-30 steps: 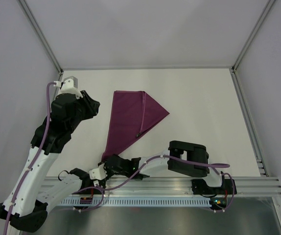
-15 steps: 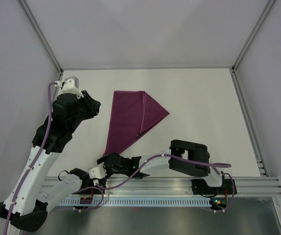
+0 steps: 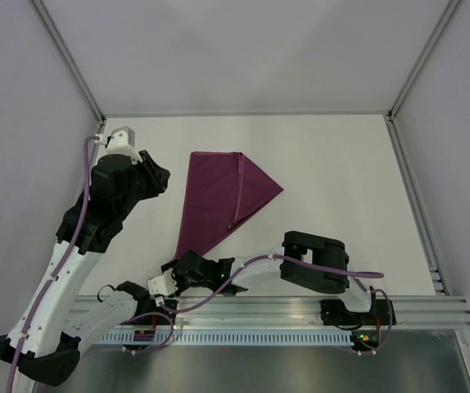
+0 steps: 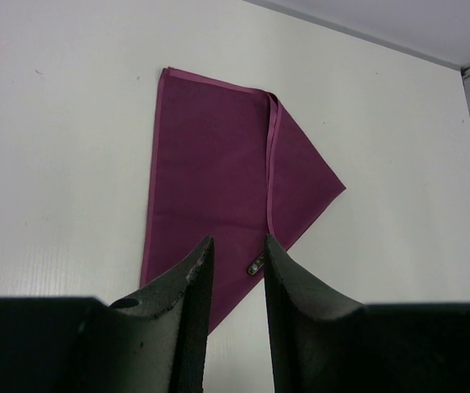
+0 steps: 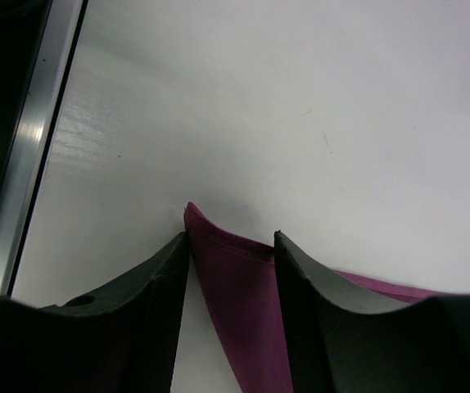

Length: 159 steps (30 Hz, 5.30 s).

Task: Fold the napkin, place the utensils inside, and roll it up
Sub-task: Fold the napkin

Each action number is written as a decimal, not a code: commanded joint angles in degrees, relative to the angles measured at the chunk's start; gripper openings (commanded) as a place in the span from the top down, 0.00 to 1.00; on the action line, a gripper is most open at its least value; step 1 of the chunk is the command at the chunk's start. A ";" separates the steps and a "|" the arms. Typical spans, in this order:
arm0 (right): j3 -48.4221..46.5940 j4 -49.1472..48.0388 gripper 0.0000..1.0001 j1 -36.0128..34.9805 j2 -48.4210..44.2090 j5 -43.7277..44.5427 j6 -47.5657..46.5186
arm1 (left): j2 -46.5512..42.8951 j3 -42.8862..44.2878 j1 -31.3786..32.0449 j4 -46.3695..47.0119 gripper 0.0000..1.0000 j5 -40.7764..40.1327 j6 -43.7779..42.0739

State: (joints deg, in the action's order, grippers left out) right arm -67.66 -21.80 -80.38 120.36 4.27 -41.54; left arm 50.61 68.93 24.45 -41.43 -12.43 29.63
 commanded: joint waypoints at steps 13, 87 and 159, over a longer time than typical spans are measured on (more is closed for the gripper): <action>-1.69 4.31 0.67 1.98 2.43 -4.10 1.46 | 0.54 -0.37 -0.28 2.06 0.64 1.53 -3.17; 5.43 18.11 0.99 37.05 -24.38 8.74 23.87 | 9.68 0.60 -0.36 6.45 0.62 15.85 -2.56; -6.34 36.83 0.52 56.82 -13.22 -10.86 38.37 | 54.42 -3.27 10.97 33.08 0.66 26.93 0.52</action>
State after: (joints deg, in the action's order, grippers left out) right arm -70.85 12.32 -24.38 107.00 -5.78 -5.32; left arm 103.70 63.46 35.14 -10.81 13.65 28.86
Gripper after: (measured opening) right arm 0.481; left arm 0.349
